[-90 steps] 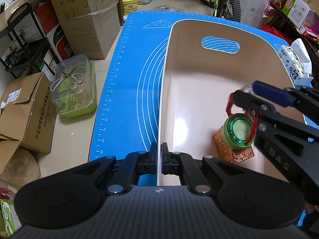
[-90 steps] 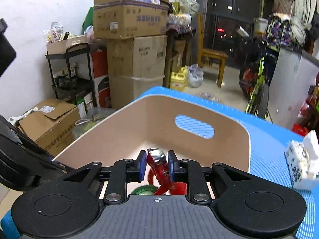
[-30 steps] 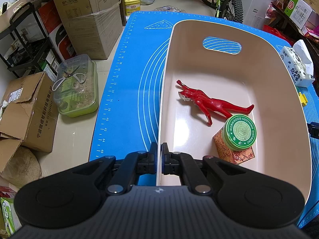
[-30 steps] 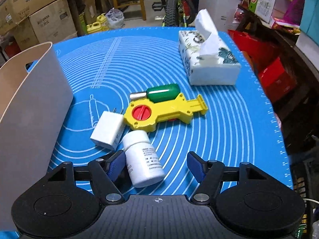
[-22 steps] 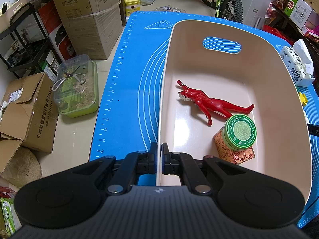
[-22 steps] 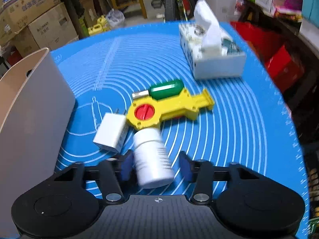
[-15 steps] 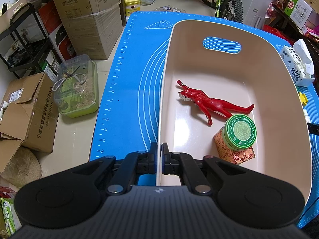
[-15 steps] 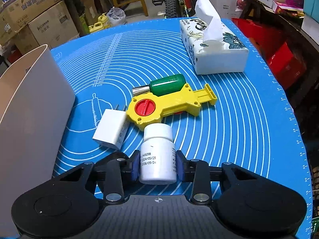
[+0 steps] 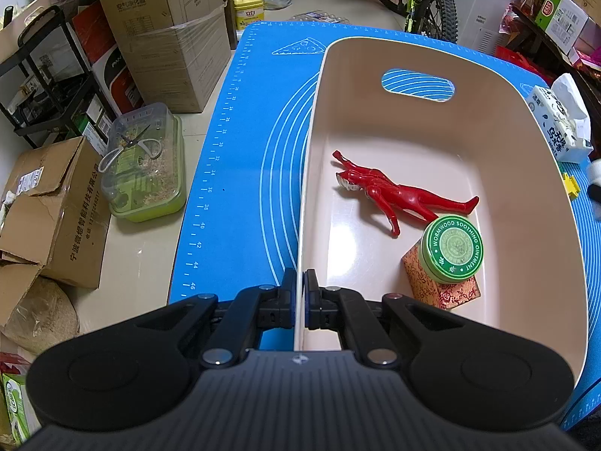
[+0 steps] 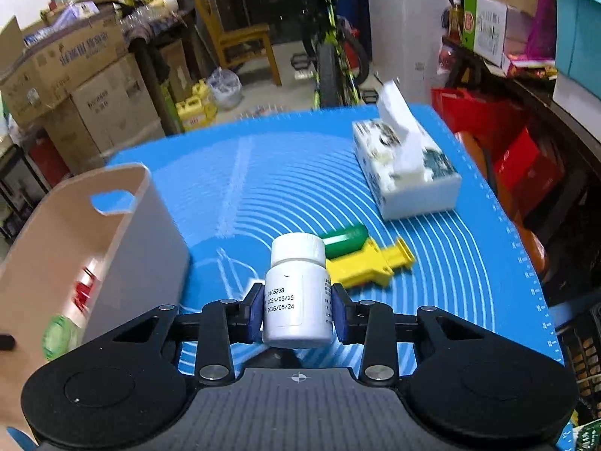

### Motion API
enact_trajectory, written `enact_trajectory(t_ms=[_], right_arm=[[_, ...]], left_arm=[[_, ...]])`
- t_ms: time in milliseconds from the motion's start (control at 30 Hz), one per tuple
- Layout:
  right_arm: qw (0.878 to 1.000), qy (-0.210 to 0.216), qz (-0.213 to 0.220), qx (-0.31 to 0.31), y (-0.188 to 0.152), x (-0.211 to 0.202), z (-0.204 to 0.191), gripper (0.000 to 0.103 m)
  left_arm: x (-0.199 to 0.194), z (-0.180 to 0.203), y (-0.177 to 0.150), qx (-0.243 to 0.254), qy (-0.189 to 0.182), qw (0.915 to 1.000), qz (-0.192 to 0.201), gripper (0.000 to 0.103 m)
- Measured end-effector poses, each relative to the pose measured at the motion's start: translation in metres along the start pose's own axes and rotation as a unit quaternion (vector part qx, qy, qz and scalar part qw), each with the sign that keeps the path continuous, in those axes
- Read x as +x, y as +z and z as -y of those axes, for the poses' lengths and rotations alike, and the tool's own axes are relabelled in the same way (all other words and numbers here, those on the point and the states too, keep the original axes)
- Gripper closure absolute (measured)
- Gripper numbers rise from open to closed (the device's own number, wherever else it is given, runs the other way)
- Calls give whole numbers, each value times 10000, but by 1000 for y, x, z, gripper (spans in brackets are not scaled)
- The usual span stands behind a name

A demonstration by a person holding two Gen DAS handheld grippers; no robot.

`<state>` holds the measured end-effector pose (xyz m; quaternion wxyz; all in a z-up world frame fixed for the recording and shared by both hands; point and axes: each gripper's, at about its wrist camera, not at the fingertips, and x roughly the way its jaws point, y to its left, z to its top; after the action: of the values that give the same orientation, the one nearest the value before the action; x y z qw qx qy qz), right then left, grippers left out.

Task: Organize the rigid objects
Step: 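Carry the white pill bottle into the bin and open the right tool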

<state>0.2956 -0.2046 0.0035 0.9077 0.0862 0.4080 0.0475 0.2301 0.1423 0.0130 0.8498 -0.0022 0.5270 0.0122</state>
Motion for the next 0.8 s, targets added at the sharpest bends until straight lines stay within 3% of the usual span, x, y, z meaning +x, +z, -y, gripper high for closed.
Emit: enact_trajectory(t_ms=[433,800], right_arm=[[9946,518,879,-202,10,-37,-65,59],[9887,1005,711,-856,4,-28,-130,59]], left_arm=[[2,2,0,19,2,10000,-12,97],[2,2,-1,-30,-20,10000,-22,98]])
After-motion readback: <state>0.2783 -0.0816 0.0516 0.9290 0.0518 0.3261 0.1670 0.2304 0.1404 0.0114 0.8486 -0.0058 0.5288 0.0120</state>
